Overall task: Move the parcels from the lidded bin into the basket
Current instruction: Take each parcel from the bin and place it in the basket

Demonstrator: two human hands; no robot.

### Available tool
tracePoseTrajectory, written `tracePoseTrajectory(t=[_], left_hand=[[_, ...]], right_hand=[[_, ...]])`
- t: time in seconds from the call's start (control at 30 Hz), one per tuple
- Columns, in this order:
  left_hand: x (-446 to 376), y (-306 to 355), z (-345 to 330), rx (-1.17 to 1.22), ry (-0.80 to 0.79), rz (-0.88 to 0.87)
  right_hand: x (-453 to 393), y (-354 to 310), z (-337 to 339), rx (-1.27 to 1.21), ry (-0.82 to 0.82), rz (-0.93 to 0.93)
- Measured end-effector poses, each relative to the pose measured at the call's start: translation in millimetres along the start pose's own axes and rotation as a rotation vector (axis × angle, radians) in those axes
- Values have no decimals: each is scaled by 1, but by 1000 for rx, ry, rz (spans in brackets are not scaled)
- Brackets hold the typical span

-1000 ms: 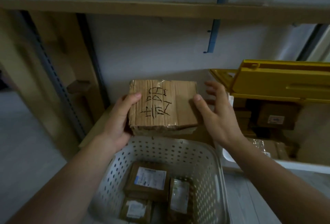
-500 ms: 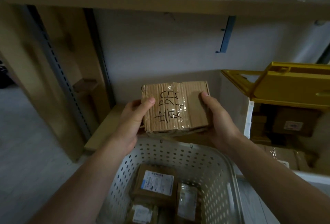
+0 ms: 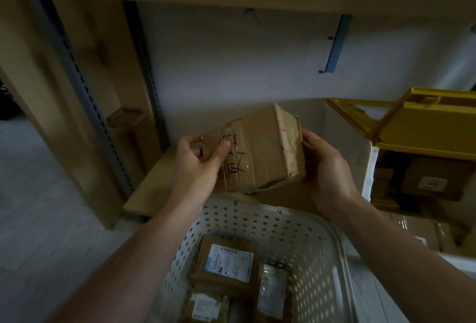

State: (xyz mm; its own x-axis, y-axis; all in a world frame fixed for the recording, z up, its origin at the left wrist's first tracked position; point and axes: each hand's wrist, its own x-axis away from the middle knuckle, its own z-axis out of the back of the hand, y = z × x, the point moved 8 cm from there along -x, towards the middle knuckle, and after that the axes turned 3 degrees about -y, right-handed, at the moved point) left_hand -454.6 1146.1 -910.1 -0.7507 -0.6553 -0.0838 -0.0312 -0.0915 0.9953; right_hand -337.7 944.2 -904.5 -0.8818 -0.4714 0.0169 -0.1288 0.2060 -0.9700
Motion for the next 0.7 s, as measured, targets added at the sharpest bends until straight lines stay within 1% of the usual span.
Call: tracePoseTrajectory(t=[0.1, 0.17, 0.2, 0.33, 0.43, 0.53, 0.7], left_hand=[[0, -1, 1, -66, 48, -9], [2, -4, -3, -135, 32, 4], [3, -5, -6, -91, 5, 27], [13, -4, -29, 259, -214, 132], [17, -6, -40, 427, -307, 167], [17, -7, -46, 515, -338, 164], [16, 1, -47, 550, -397, 106]], right_hand=[[-1, -2, -2, -2, -1, 22], [0, -3, -3, -7, -20, 26], [0, -4, -4, -6, -37, 30], [2, -9, -11, -38, -138, 53], [3, -5, -20, -91, -277, 28], [4, -6, -21, -75, -376, 30], [2, -1, -13, -17, -361, 31]])
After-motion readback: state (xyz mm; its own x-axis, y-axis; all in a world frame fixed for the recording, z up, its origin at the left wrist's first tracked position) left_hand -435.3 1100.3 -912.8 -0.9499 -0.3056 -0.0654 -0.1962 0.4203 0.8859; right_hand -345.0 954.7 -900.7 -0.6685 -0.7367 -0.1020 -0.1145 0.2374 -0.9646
